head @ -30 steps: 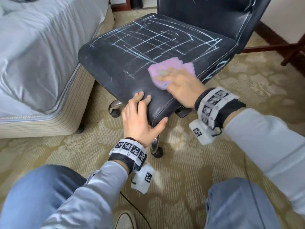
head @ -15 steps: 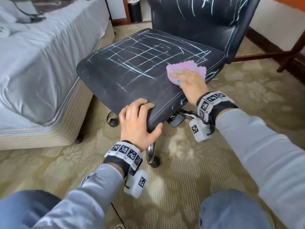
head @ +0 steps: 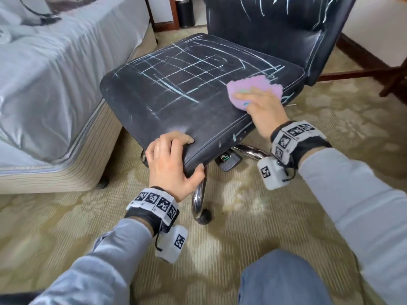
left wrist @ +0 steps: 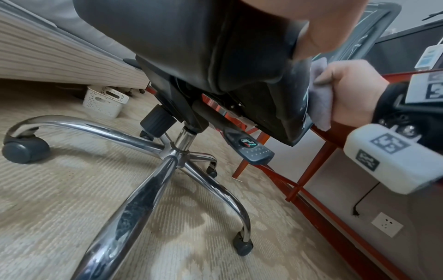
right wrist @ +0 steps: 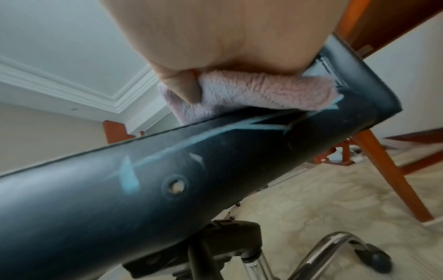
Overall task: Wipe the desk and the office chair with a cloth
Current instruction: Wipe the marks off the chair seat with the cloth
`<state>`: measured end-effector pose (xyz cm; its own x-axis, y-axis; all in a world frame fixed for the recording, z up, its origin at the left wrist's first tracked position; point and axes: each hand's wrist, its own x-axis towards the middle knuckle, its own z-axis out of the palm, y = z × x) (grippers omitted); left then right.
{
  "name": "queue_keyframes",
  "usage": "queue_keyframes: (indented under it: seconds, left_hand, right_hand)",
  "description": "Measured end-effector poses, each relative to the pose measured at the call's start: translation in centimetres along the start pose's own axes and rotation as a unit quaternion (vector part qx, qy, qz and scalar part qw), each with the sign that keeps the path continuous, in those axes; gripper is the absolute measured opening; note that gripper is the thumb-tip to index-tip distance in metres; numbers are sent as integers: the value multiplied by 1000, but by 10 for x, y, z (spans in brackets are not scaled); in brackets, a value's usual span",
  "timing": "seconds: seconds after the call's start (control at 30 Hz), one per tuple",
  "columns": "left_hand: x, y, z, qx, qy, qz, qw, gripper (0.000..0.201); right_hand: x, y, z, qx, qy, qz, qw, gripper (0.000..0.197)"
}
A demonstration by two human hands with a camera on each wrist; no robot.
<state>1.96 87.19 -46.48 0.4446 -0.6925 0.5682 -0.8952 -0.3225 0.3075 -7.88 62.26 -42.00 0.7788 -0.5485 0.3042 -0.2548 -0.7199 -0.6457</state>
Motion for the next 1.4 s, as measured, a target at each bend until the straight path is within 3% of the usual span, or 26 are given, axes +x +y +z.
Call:
queue_keyframes:
  seconds: [0.07,0.23,0.33,0.4,0.47,0.53,0.6,0.67,0.73,0.8,0.9,1.0,1.1,1.2,1.33,1.4]
  left_hand:
    - [-1,-6,-2,-9,-4,3,1000,57]
    - [-3,-19,-11,-51,12,16,999,55]
    - [-6,-24,-9,-94,31,0,995,56]
    - [-7,-29,-9,-110,38,-2,993,58]
    - [-7,-35,-12,-111,27,4,993,61]
    - [-6,-40,-16,-113,16,6,993,62]
    - [-6,-42,-17,-114,12,0,993,62]
    - [-7,-43,-16,-113,14,-11,993,62]
    - [-9,-44,-13,-113,17,-15,993,61]
    - [-9,-45,-12,-109,19,-5,994,59]
    - [-9,-48,-15,-105,1,15,994,60]
    - [-9,-50,-19,-106,-20,25,994,60]
    - [-9,-49,-21,-114,-23,29,993,61]
    - [-12,-50,-21,-127,-20,22,991,66]
    - [-17,-54,-20,-131,-33,6,991,72]
    - [-17,-55,-21,-122,-42,8,992,72]
  right_hand:
    - [-7,0,6,-12,4,-3,1000,59]
    - [-50,-13,48,49,147,22,988,59]
    - [-78,-39,88,-23,117,-101,988,68]
    - [-93,-52,106,-94,46,-206,973,75]
    - [-91,-42,102,-144,21,-262,954,78]
    - [-78,-21,93,-165,73,-214,960,77]
    - [-69,-8,85,-128,140,-76,979,77]
    - [-71,-21,96,-67,180,-3,981,77]
    - [-83,-46,118,-33,156,-36,987,74]
    - [-100,-64,136,-40,93,-121,987,71]
    - [-108,-61,129,-18,47,-188,981,66]
    - [-98,-45,106,-14,73,-226,971,53]
    - [-91,-45,96,20,108,-195,975,49]
    - [-96,-55,101,56,98,-186,976,47]
    - [-87,-52,101,-35,141,-230,962,32]
    - [-73,-47,94,-61,164,-230,957,34]
